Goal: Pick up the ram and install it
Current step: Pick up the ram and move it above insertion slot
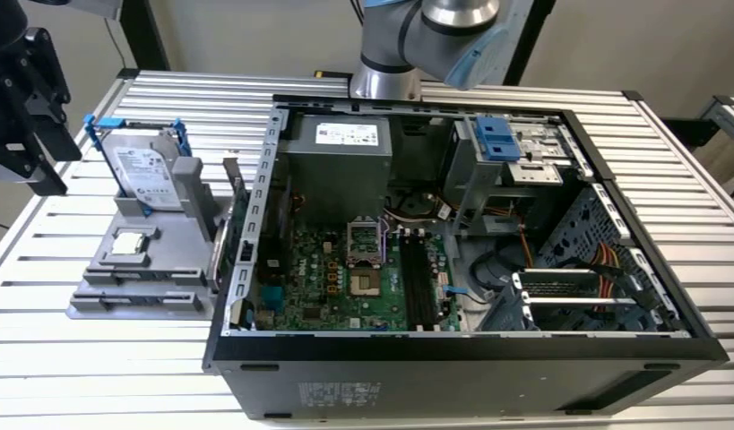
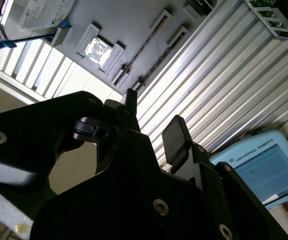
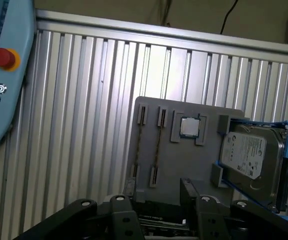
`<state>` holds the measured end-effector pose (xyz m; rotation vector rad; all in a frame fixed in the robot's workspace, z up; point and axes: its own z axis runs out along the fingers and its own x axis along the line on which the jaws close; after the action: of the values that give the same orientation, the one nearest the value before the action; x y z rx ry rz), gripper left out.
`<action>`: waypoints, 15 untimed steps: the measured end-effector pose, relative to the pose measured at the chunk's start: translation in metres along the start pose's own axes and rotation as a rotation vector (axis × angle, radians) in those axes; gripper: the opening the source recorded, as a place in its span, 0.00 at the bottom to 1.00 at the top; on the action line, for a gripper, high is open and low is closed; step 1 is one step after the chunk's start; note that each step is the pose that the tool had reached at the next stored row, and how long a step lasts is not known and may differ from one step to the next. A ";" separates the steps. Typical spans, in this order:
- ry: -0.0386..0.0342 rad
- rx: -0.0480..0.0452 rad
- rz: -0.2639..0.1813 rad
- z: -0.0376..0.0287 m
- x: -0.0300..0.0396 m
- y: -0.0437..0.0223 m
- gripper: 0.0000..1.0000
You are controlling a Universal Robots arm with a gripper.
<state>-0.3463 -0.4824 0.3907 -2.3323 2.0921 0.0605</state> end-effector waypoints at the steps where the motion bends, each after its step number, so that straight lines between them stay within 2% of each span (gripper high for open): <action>1: 0.0000 0.0000 0.000 0.0000 0.0000 0.0000 1.00; 6: 0.0000 0.0000 0.000 0.0000 0.0000 0.0000 1.00; 15: -0.0009 0.0015 0.044 0.0031 -0.0007 -0.0002 1.00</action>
<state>-0.3463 -0.4815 0.3876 -2.2847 2.1427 0.0601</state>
